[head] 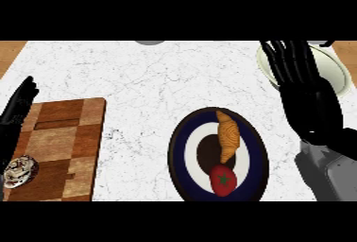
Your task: Pick the croissant from the plate and place it in the bowl
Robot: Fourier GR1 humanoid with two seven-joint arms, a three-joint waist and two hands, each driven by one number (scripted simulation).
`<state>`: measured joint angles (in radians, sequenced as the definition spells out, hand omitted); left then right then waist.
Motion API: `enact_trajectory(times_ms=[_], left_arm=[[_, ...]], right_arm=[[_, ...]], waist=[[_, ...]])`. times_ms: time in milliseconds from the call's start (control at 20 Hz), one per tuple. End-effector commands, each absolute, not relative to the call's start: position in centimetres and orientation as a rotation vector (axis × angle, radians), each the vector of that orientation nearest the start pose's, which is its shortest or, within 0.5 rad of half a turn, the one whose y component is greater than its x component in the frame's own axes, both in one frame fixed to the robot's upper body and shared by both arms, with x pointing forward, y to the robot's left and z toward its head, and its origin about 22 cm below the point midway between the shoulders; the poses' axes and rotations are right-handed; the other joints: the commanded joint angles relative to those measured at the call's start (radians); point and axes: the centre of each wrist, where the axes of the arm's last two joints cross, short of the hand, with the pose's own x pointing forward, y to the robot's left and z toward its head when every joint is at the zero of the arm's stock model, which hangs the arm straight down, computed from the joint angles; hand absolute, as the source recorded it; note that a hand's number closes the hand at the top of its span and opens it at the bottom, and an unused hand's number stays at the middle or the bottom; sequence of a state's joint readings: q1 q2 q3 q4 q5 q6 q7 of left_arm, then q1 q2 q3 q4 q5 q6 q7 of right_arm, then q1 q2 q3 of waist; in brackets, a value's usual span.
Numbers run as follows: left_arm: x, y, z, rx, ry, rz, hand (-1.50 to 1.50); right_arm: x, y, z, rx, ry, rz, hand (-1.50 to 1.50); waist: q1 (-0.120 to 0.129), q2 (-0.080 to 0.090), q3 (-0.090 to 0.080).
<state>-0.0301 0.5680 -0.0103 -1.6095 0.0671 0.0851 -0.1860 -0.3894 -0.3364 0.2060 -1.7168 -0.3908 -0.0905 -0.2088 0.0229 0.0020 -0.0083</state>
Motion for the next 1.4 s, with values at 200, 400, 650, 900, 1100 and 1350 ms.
enact_trajectory(times_ms=[200,400,650,900,1100,1350], left_arm=[[26.7,32.1,7.8,0.427,-1.766,-0.241,0.00],[28.0,28.1,7.2,0.350,-1.710,-0.200,0.00],[28.8,26.3,7.9,0.349,-1.663,-0.174,0.00],[28.5,26.8,7.2,0.397,-1.656,-0.198,0.00],[29.0,25.6,7.3,0.386,-1.657,-0.181,0.00],[29.0,25.7,7.9,0.385,-1.650,-0.159,0.00]], right_arm=[[32.4,-24.6,10.9,0.636,-1.782,0.622,1.50],[34.7,-30.1,9.4,0.048,-1.855,0.473,-1.50],[35.3,-34.4,9.9,0.339,-1.904,0.803,-1.50],[37.1,-34.3,14.0,0.176,-1.855,1.124,-1.50],[37.0,-30.7,16.5,0.071,-1.729,1.373,-1.50],[37.0,-24.5,17.3,-0.046,-1.583,1.638,-1.50]], waist=[[0.010,0.021,0.012],[-0.006,0.025,0.013],[-0.001,0.011,0.012],[0.004,0.005,0.009],[-0.017,-0.004,0.007],[-0.019,-0.007,0.007]])
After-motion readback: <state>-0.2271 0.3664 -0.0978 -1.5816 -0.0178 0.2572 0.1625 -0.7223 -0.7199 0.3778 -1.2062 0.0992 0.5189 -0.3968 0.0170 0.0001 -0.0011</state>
